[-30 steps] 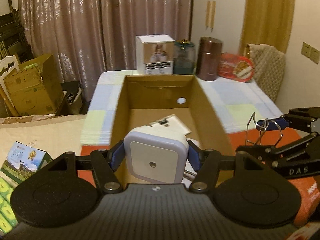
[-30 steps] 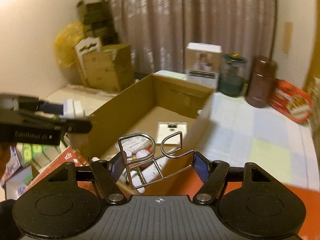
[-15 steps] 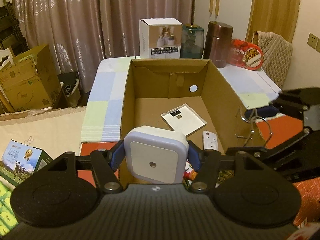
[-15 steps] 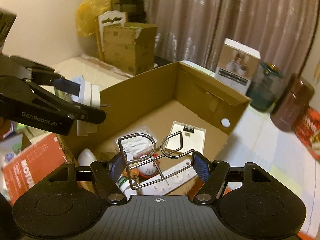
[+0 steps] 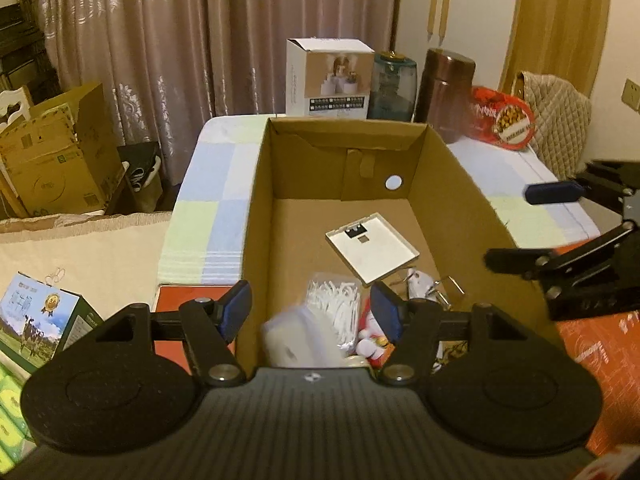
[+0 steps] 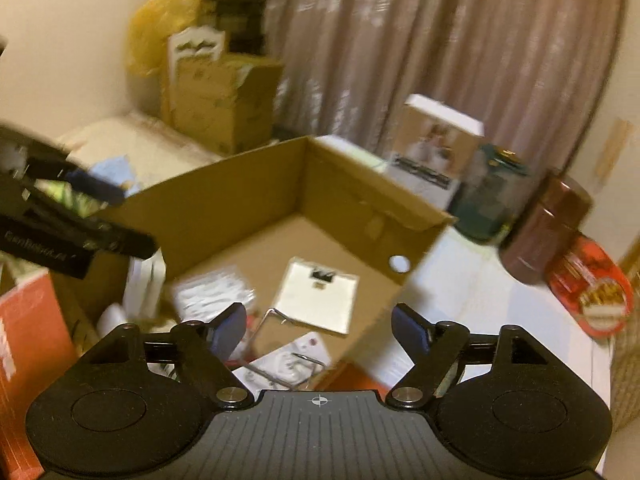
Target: Organize rigid objects
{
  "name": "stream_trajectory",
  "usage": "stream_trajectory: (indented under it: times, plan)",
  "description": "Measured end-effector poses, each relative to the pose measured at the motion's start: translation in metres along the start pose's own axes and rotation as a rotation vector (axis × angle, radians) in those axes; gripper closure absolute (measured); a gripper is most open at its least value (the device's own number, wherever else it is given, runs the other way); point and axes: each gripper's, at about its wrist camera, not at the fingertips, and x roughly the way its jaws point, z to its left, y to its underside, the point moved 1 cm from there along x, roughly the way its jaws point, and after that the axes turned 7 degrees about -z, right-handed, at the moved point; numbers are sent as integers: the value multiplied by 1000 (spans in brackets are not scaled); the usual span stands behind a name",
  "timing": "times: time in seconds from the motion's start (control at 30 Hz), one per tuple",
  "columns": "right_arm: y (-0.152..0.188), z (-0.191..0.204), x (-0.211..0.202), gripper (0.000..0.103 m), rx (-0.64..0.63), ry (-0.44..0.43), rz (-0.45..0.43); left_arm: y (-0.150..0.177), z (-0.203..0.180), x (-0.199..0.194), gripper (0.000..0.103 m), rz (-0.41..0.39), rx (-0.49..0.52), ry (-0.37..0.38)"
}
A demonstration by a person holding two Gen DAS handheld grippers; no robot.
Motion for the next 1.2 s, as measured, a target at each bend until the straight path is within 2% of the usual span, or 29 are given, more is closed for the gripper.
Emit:
stream_trajectory:
  times: [0.13,0.27,0.47,0.53,0.63,0.8,1.0,1.13,1.2]
  plan:
    - [1,-19,-19,25,180,33,30,-3,-5,-10,42,-8,6,-3]
    - [10,-24,-37,24,402,13,74,-5,-7,-29,42,-15,-26,-4]
    - [21,-11,-75,24,572,-15,101,-1,-14,-65,24,-15,-58,-16]
    - [24,-3,-86,24,595,-17,102,2,-18,-76,16,-9,-60,-29]
    - [25,9,-102,23,598,-7,108,6,-23,-91,9,-2,-55,-51]
    - [27,26,-122,23,562,12,109,16,-31,-111,2,0,-61,-84]
    - [28,40,-140,23,506,44,112,28,-41,-131,1,2,-77,-99]
    - [33,43,-148,23,501,61,120,34,-45,-141,1,14,-92,-109]
    - [37,43,-152,23,509,67,122,37,-47,-148,2,-4,-106,-102]
